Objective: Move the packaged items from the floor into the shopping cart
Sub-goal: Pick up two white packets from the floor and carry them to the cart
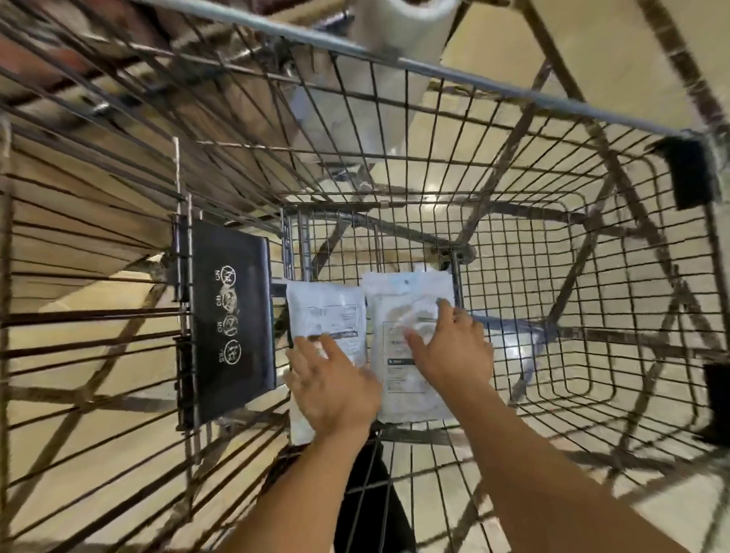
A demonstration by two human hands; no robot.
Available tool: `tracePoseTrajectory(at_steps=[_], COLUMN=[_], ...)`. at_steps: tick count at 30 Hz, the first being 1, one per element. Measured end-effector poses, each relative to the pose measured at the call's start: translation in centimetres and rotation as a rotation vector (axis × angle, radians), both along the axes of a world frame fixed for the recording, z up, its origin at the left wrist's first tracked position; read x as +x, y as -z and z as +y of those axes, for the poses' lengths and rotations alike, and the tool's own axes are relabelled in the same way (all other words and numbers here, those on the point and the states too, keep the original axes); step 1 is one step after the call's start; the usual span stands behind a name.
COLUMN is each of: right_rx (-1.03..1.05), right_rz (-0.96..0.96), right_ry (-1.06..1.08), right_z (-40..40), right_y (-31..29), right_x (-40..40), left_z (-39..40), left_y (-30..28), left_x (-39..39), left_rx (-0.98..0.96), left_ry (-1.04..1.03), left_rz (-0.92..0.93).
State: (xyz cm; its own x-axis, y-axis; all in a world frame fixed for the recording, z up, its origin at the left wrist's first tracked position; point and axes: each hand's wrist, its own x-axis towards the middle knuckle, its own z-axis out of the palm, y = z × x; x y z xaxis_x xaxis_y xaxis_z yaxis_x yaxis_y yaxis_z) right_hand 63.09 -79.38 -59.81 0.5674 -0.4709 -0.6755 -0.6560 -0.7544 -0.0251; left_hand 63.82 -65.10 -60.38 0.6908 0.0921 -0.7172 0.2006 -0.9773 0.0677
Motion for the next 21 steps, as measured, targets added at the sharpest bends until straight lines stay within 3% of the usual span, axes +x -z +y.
tracePoseTrajectory(at_steps=[7,12,16,21], right_rx=[-0.082,-0.068,-0.077,-0.091], right_rz=[-0.155,-0.325,-0.457,-0.681], right_ry=[-0.412,-0.556,-0.710,-0.955], right_z=[0.5,2.8,5.7,13.2], right_y=[-12.6,-21.2,-27.3,-36.4], right_x=[1.4,3.5,6.3,10.2], left_z=[3.9,8.3,13.0,22.3], left_y=[-12.5,-23.9,-31.5,-41.4], left_x=[4.4,6.7,6.7,4.2], left_rx=[-0.009,0.136,0.187,0.336], left_ry=[0.406,0.558,0.531,0.310], left_rz=[-0.256,-0.496,-0.646,-0.801])
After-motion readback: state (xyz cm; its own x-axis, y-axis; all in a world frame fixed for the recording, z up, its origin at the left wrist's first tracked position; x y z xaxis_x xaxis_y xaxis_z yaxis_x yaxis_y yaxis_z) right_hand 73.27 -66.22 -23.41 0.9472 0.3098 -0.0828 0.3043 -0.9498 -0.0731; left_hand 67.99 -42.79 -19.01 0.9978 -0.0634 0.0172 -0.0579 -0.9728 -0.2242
